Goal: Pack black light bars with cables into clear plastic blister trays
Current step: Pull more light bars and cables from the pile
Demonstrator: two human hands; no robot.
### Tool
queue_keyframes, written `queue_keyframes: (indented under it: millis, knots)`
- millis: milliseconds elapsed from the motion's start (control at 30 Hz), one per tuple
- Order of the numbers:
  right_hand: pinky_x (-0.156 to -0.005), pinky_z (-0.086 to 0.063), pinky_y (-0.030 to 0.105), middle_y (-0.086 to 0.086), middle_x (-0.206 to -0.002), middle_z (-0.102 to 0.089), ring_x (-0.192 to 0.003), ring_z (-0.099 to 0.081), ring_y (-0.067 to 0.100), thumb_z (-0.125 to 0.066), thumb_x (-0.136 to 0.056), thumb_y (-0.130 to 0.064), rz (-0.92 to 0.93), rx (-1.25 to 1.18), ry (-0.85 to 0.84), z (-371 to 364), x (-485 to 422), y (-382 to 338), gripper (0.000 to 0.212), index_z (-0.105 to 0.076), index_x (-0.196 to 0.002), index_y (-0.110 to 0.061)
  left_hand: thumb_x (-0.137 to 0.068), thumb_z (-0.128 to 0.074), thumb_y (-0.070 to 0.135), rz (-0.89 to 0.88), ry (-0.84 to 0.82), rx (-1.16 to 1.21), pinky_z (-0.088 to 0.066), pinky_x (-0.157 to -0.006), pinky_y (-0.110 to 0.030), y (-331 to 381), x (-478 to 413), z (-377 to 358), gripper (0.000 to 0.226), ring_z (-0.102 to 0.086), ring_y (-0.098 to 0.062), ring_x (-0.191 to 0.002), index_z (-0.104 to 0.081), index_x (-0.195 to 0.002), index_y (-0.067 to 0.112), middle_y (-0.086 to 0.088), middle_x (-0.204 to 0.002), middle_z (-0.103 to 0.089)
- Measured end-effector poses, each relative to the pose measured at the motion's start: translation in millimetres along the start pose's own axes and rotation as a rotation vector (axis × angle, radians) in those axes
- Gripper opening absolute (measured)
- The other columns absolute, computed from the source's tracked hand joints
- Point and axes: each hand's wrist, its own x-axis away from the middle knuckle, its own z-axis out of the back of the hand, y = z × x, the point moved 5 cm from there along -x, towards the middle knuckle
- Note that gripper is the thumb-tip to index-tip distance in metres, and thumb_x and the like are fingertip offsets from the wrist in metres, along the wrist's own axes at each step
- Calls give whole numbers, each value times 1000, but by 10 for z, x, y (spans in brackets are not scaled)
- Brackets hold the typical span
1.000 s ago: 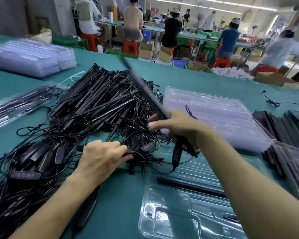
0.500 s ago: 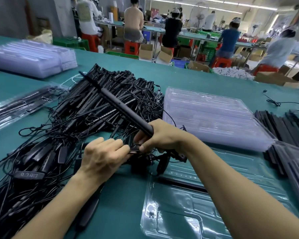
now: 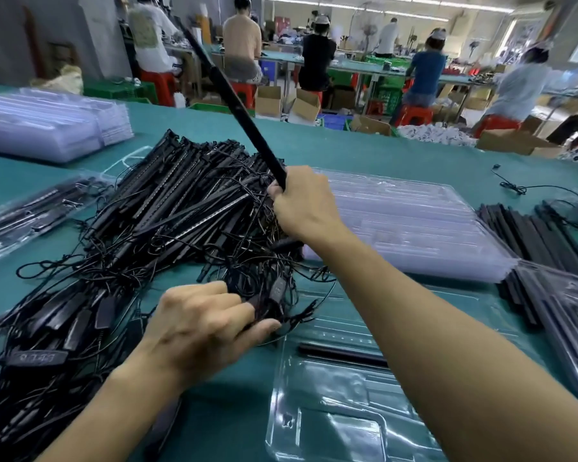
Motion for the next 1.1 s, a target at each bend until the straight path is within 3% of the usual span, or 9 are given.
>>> queue_keyframes:
  millis: [167,267,400,667,767,833,933,1000,1100]
  knots:
    - [-46,-32,26,-4,-57,-41,-53,-40,18,-53,-91,-13,-108,-192,-18,85,7,210,34,-42,-60,-19,-86,-60,58,554,93,302,-47,-46,-33,-360,166,-20,33,-54,-12,-50,-51,-77,27,9,-58,-54]
    - [-54,-35,31,-3,-55,-40,-53,-38,18,-57,-91,-11,-148,-425,-72,122,93,264,20,-56,-72,-14,-64,-64,78,805,-259,272,-48,-67,-32,-516,246,-153,52,-56,-5,-75,-45,-94,41,19,-88,-55]
    - [-40,-34,18,-7,-55,-42,-39,-34,5,-61,-94,-9,-142,-707,-196,253,235,330,16,-62,-80,-16,-78,-46,80,704,-628,212,-38,-60,-29,-499,293,-282,54,-47,-7,-55,-51,-67,27,14,-54,-51]
    - [-41,-39,18,1,-67,-58,-45,-42,7,-70,-87,-15,-60,-616,-483,389,594,481,6,-66,-90,-15,-79,-48,73,479,-412,553,-32,-51,-30,-459,177,-55,63,-30,-9,-48,-40,-63,13,7,-52,-33]
    - [-44,-42,20,18,-104,-68,-48,-46,5,-76,-82,-29,27,-783,-732,207,781,184,35,-62,-113,-23,-78,-52,68,525,-360,680,-31,-46,-28,-438,171,5,48,-35,-10,-45,-62,-65,23,4,-50,-41]
    - [-48,-44,17,7,-101,-70,-52,-50,2,-74,-83,-28,134,-790,-807,83,881,-49,41,-59,-121,-30,-82,-57,62,533,-199,740,-30,-41,-24,-470,41,168,35,-39,-10,-41,-68,-67,33,4,-48,-47]
    - [-52,-43,7,-18,-69,-65,-57,-58,-5,-70,-88,-21,162,-836,-762,-47,939,-273,12,-71,-87,-32,-89,-64,40,442,-41,782,-41,-48,-11,-481,-279,324,26,-56,0,-48,-71,-66,31,13,-58,-65]
    - [-47,-42,10,-15,-61,-61,-52,-56,-2,-73,-87,-22,54,-901,-654,-59,872,-269,17,-69,-71,-25,-91,-68,25,464,-75,782,-48,-59,-12,-491,-430,254,20,-67,-2,-63,-74,-72,28,8,-70,-72]
    - [-42,-39,19,2,-65,-55,-47,-49,11,-81,-78,-32,-120,-860,-517,-34,736,-122,25,-64,-83,-15,-86,-69,0,501,-88,651,-49,-54,-17,-511,-525,100,41,-62,-7,-57,-60,-60,30,6,-63,-66]
